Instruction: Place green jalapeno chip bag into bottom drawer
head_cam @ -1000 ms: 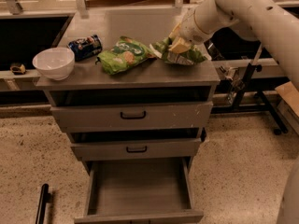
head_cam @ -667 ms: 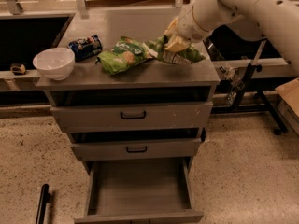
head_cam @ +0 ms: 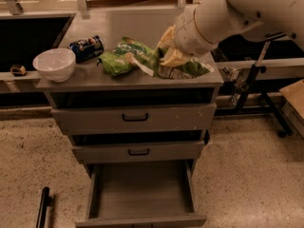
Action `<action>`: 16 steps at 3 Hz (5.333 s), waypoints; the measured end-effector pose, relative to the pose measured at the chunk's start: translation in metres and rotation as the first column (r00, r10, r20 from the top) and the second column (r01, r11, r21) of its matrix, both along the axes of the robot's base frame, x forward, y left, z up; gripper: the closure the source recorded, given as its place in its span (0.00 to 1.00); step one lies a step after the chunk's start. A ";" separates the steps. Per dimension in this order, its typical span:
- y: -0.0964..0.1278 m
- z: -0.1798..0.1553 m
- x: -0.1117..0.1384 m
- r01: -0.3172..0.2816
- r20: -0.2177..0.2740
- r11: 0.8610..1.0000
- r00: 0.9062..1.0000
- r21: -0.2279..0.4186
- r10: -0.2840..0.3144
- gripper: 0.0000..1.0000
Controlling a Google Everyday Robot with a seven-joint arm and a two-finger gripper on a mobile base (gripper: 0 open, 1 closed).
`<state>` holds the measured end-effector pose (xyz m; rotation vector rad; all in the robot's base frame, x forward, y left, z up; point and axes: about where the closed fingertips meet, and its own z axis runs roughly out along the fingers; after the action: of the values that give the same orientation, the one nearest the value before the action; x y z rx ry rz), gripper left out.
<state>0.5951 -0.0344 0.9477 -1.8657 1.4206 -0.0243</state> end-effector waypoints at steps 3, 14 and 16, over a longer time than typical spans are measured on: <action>0.014 -0.013 -0.073 -0.007 0.017 0.991 1.000 -0.136 0.009 1.00; -0.024 -0.525 -0.030 0.145 -0.361 0.914 0.933 0.380 0.002 1.00; -0.022 -0.678 -0.020 0.179 -0.419 0.891 0.908 0.417 0.014 1.00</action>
Offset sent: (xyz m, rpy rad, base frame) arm -0.0912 0.0276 -0.0101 -0.3044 -0.1156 0.0312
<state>0.5756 -0.0560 0.2700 -1.4675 1.6194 0.6421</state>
